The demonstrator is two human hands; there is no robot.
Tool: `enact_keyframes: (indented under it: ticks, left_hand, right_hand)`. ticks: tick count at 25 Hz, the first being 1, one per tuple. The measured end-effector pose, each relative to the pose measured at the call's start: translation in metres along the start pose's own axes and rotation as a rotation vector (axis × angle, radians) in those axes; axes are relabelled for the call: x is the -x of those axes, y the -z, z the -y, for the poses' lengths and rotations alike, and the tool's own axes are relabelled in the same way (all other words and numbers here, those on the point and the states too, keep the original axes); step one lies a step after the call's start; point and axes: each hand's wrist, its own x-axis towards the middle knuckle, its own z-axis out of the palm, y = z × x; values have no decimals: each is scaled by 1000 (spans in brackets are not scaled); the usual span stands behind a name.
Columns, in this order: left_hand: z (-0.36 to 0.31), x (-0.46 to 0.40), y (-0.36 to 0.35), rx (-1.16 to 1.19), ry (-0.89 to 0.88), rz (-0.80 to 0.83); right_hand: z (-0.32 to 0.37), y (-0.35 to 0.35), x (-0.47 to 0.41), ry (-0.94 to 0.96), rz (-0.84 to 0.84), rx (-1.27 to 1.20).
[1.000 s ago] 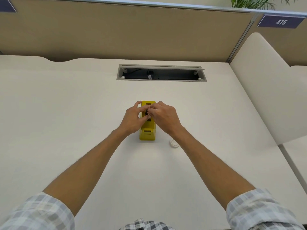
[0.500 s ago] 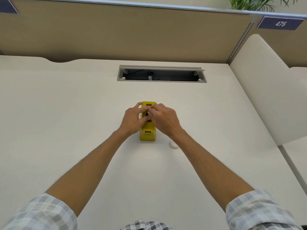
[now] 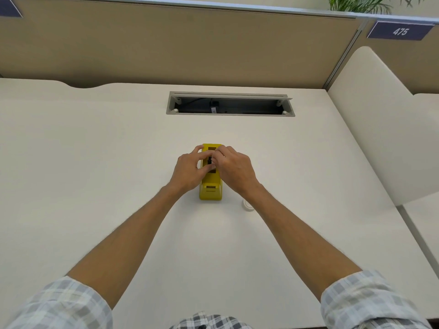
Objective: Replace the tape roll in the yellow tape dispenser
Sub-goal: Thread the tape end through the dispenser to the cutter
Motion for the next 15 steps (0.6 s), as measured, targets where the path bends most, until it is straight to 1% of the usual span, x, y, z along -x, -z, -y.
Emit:
enact_keyframes:
  ticks: [3, 6, 11, 15]
  left_hand:
    - [0, 1, 0, -5, 3, -2]
    - [-1, 1, 2, -14, 1, -4]
    - [1, 2, 2, -36, -26, -22]
    - [2, 0, 1, -50, -8, -14]
  right_hand:
    - [0, -3, 1, -32, 59, 3]
    - [0, -4, -1, -91, 81, -25]
    - [3, 0, -1, -133, 61, -115]
    - [2, 4, 0, -126, 65, -93]
